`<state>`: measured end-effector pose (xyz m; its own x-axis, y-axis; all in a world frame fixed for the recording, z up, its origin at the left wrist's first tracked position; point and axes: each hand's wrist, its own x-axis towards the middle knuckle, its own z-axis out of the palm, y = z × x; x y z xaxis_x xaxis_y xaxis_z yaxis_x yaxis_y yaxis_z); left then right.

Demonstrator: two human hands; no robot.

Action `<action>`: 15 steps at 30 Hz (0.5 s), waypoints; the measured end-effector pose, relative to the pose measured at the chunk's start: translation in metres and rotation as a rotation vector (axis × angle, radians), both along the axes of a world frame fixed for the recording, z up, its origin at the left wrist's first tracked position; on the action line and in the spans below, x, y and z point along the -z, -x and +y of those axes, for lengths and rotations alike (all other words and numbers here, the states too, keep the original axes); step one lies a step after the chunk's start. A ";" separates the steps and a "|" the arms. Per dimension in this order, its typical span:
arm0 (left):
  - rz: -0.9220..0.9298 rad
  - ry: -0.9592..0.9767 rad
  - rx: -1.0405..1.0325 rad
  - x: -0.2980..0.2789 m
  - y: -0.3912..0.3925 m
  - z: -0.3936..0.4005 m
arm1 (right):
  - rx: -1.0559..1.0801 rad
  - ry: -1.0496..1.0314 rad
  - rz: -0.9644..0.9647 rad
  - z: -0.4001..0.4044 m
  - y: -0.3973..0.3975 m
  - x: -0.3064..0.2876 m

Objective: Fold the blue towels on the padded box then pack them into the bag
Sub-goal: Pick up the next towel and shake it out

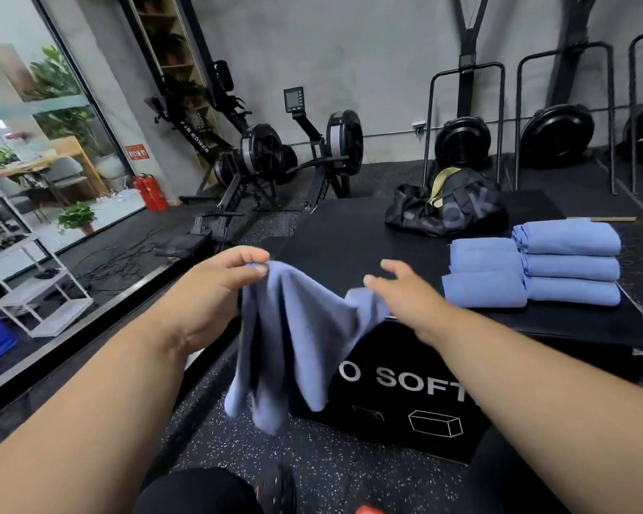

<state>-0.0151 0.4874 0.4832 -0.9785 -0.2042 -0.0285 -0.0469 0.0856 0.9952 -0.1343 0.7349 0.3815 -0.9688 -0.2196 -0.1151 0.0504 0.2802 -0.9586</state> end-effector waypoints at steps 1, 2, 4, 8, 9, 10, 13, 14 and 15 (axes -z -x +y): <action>0.009 -0.039 -0.006 -0.003 0.005 0.004 | -0.020 -0.010 -0.030 -0.005 -0.011 0.010; 0.018 -0.077 -0.014 -0.005 0.012 0.007 | -0.037 -0.014 -0.064 -0.010 -0.020 0.021; 0.034 -0.132 -0.014 -0.009 0.022 0.006 | -0.084 0.018 -0.153 -0.018 -0.037 0.038; 0.074 -0.226 -0.003 -0.017 0.034 -0.002 | -0.168 0.090 -0.316 -0.028 -0.063 0.045; 0.081 -0.243 -0.005 -0.019 0.034 -0.003 | -0.188 0.113 -0.336 -0.029 -0.066 0.045; 0.085 -0.256 -0.012 -0.022 0.033 -0.002 | -0.211 0.144 -0.357 -0.029 -0.068 0.043; 0.112 -0.288 -0.046 -0.027 0.030 0.004 | -0.237 0.256 -0.411 -0.028 -0.071 0.034; 0.130 -0.297 -0.059 -0.027 0.029 0.006 | -0.226 0.274 -0.402 -0.027 -0.072 0.031; 0.145 -0.303 -0.073 -0.028 0.028 0.007 | -0.203 0.275 -0.382 -0.026 -0.073 0.029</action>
